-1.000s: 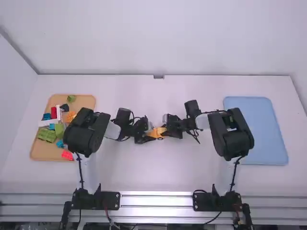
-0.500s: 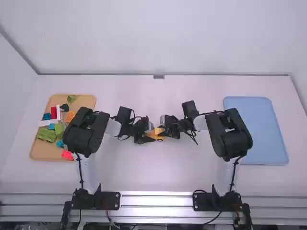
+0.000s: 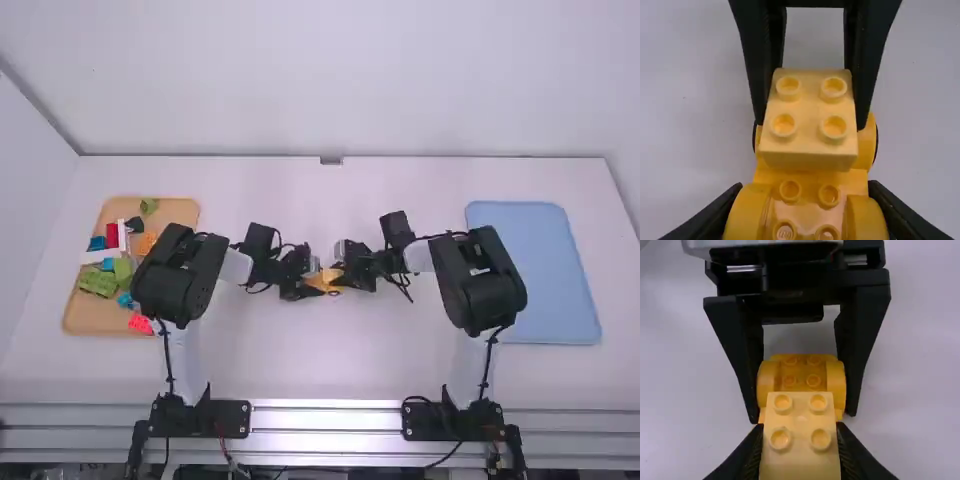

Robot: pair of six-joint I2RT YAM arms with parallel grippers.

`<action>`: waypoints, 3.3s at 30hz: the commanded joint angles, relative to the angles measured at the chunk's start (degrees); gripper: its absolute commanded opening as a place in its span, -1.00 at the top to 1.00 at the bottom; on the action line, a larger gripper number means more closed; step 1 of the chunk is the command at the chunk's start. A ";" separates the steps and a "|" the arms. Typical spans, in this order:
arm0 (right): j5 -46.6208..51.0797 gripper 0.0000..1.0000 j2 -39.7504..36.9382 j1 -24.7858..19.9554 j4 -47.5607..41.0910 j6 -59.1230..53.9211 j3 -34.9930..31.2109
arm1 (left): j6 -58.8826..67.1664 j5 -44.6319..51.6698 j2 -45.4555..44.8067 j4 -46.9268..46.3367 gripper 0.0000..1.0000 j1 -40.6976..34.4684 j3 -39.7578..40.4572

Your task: Assemble lego blocks to make yellow taxi

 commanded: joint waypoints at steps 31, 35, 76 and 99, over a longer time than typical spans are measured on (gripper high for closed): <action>6.73 0.67 -1.07 -2.19 2.21 1.68 -0.28 | -3.91 -9.20 2.69 -2.69 0.38 -0.39 -1.66; 6.86 0.66 -1.07 -2.40 1.27 1.68 -0.28 | -3.96 -9.22 2.69 -2.78 0.38 -0.42 -1.66; 10.38 0.60 -1.07 0.61 4.33 3.85 -0.24 | -4.11 -8.81 2.69 -2.95 0.46 -0.46 -1.66; 8.92 -0.24 -1.16 0.72 5.05 5.05 -0.17 | -2.64 -8.79 2.69 -4.02 0.49 -0.44 -1.66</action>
